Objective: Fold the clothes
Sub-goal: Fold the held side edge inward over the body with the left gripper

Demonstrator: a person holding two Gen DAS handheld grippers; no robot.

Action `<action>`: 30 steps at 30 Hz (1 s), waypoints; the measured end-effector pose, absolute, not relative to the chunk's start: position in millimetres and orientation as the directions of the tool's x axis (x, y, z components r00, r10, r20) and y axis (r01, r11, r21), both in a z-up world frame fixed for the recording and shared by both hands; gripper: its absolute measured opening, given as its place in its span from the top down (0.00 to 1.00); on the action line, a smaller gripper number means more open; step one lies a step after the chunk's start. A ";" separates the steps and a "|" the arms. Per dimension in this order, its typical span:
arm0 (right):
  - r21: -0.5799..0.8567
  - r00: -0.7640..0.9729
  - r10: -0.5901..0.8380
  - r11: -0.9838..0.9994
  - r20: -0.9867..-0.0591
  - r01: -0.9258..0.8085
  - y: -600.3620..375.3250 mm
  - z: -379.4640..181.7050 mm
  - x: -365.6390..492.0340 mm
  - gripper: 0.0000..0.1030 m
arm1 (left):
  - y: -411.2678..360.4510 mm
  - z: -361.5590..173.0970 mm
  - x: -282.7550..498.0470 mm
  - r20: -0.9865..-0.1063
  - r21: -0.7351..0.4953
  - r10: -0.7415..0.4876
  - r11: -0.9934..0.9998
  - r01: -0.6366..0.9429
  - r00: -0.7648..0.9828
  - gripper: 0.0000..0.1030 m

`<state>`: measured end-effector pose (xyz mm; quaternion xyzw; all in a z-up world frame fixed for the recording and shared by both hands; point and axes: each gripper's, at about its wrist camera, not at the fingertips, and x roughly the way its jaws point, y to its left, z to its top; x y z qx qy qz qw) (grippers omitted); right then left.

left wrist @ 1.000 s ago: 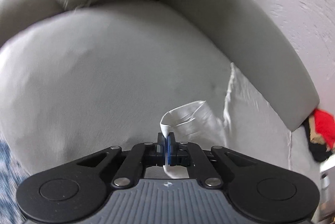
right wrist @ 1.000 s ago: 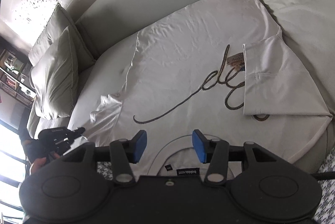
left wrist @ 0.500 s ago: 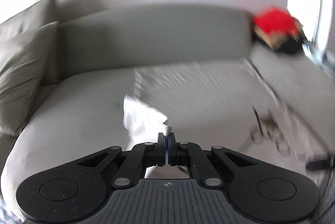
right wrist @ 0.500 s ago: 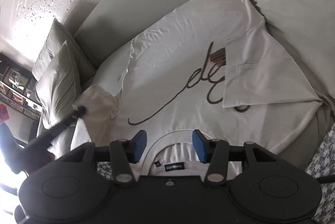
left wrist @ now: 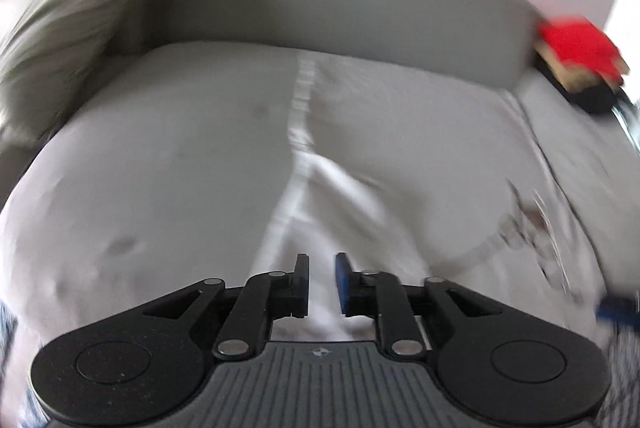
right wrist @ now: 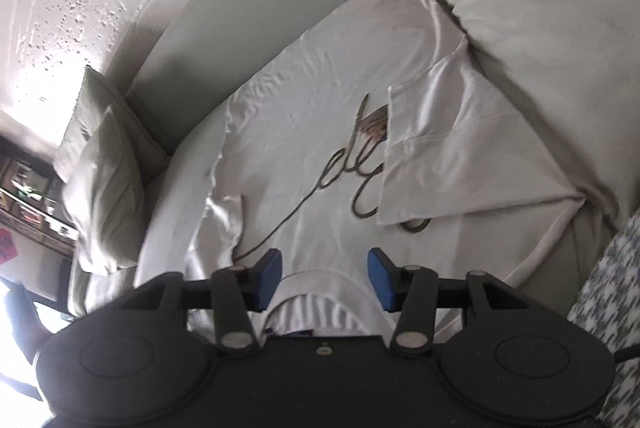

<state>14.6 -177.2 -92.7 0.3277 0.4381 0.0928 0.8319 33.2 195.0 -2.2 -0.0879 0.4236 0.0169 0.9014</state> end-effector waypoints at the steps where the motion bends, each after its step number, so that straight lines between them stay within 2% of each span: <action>1: 0.618 0.602 0.433 0.775 -0.672 0.132 -176.6 -93.2 15.4 0.69 | 204.8 -2.5 41.4 -0.769 -0.168 -0.046 0.977 -0.133 0.638 0.95; 3: 0.609 0.597 0.428 0.782 -0.678 0.132 -175.0 -94.3 16.7 0.70 | 210.4 -7.8 58.6 -0.781 -0.184 -0.067 0.975 -0.126 0.621 0.96; 9: 0.596 0.571 0.432 0.792 -0.698 0.131 -169.8 -97.4 19.9 0.70 | 195.9 -37.8 100.7 -0.856 -0.127 -0.106 0.992 -0.007 0.506 0.96; 13: 0.580 0.559 0.424 0.804 -0.713 0.130 -168.6 -98.2 20.1 0.70 | 191.1 -47.4 100.2 -0.898 -0.020 -0.045 0.998 0.063 0.439 0.95; 18: 0.562 0.547 0.413 0.817 -0.729 0.132 -169.6 -99.9 20.0 0.69 | 201.5 -44.2 65.3 -0.920 0.161 0.098 0.977 0.138 0.381 0.94; 22: 0.552 0.541 0.401 0.821 -0.739 0.147 -173.2 -102.1 20.7 0.69 | 213.0 -27.7 37.6 -0.909 0.209 0.138 0.967 0.144 0.392 0.94; 24: 0.551 0.550 0.395 0.821 -0.736 0.148 -175.4 -100.4 20.5 0.69 | 218.1 -16.6 33.1 -0.894 0.173 0.106 0.978 0.116 0.434 0.94; 27: 0.541 0.586 0.362 0.826 -0.725 0.158 -180.8 -95.2 23.2 0.70 | 220.1 0.5 38.7 -0.855 0.028 -0.013 0.997 0.072 0.518 0.93; 28: 0.531 0.600 0.346 0.833 -0.721 0.157 -181.9 -93.0 25.6 0.75 | 217.2 3.3 44.1 -0.839 -0.011 -0.041 0.998 0.059 0.542 0.88; 29: 0.520 0.616 0.330 0.840 -0.716 0.154 -182.5 -91.0 28.8 0.85 | 211.1 2.2 50.9 -0.831 -0.024 -0.051 0.998 0.055 0.553 0.88; 30: 0.501 0.629 0.308 0.852 -0.714 0.150 -182.7 -90.0 33.5 0.88 | 204.0 -0.2 58.0 -0.826 -0.031 -0.057 0.998 0.056 0.561 0.88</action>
